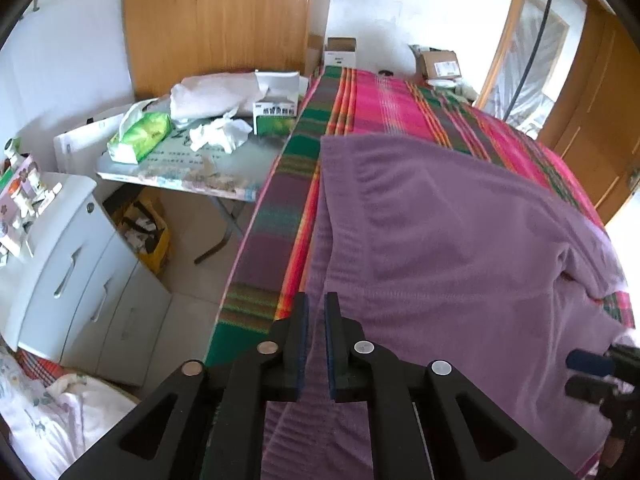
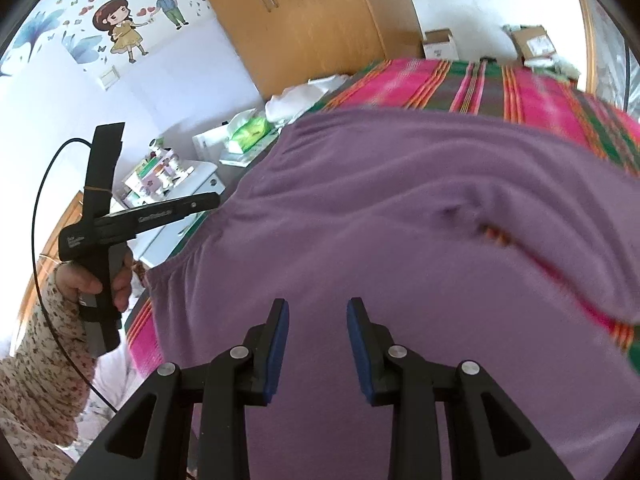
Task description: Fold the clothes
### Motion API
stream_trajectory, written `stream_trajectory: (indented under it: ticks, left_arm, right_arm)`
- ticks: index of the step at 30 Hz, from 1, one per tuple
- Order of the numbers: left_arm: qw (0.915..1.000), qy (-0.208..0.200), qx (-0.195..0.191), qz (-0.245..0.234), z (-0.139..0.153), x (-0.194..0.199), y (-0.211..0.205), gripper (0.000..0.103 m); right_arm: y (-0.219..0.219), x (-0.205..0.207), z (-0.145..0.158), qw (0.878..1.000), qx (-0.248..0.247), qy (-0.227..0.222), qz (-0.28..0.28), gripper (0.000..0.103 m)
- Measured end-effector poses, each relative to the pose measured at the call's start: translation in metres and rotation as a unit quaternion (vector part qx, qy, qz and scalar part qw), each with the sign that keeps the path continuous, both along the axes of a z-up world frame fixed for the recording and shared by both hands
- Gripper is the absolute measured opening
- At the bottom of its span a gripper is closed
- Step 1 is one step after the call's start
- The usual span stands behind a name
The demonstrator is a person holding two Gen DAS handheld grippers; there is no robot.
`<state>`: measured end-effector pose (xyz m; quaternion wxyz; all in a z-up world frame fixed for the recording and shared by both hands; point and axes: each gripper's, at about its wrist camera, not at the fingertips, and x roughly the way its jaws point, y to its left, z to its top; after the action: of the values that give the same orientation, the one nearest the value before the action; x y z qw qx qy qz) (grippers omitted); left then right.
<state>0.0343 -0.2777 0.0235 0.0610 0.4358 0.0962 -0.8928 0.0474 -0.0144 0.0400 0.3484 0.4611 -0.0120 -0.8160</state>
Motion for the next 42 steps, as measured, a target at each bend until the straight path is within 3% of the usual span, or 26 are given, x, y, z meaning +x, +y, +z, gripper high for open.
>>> stream_trajectory:
  ticks: [7,14,19,22,26,30,39,42]
  left_arm:
    - [0.9997,0.007,0.016,-0.018,0.013,-0.005,0.008,0.017]
    - [0.9966,-0.021,0.025,-0.076,-0.003,-0.006,0.042,0.017]
    - [0.9964,-0.036,0.031,-0.07,-0.013,-0.002,0.039,0.017]
    - [0.9966,-0.032,0.034,-0.068,-0.012,0.005,0.039,0.017]
    - [0.9966,-0.028,0.021,-0.075,-0.015,0.014,0.048,0.017]
    - [0.997,-0.027,0.028,-0.067,-0.014,0.017,0.047,0.017]
    - [0.9971,-0.029,0.032,-0.063,-0.011,0.026,0.056,0.017]
    - [0.9969,-0.027,0.036,-0.064,-0.009,0.03,0.059,0.017]
  right_arm:
    - [0.009,-0.014,0.002,1.0,0.018,0.015,-0.017,0.032]
    - [0.011,-0.006,-0.021,0.998,0.055,-0.004,-0.025,0.032]
    - [0.017,0.017,-0.018,0.998,0.064,0.022,-0.017,0.032]
    - [0.048,0.026,-0.013,0.993,0.084,0.051,-0.063,0.032]
    - [0.105,0.03,-0.022,0.983,0.097,0.03,-0.151,0.027]
    - [0.158,0.058,-0.024,0.966,0.125,0.041,-0.221,0.028]
    - [0.236,0.116,-0.023,0.939,0.139,0.046,-0.31,0.028]
    - [0.264,0.13,-0.021,0.919,0.168,0.046,-0.355,0.029]
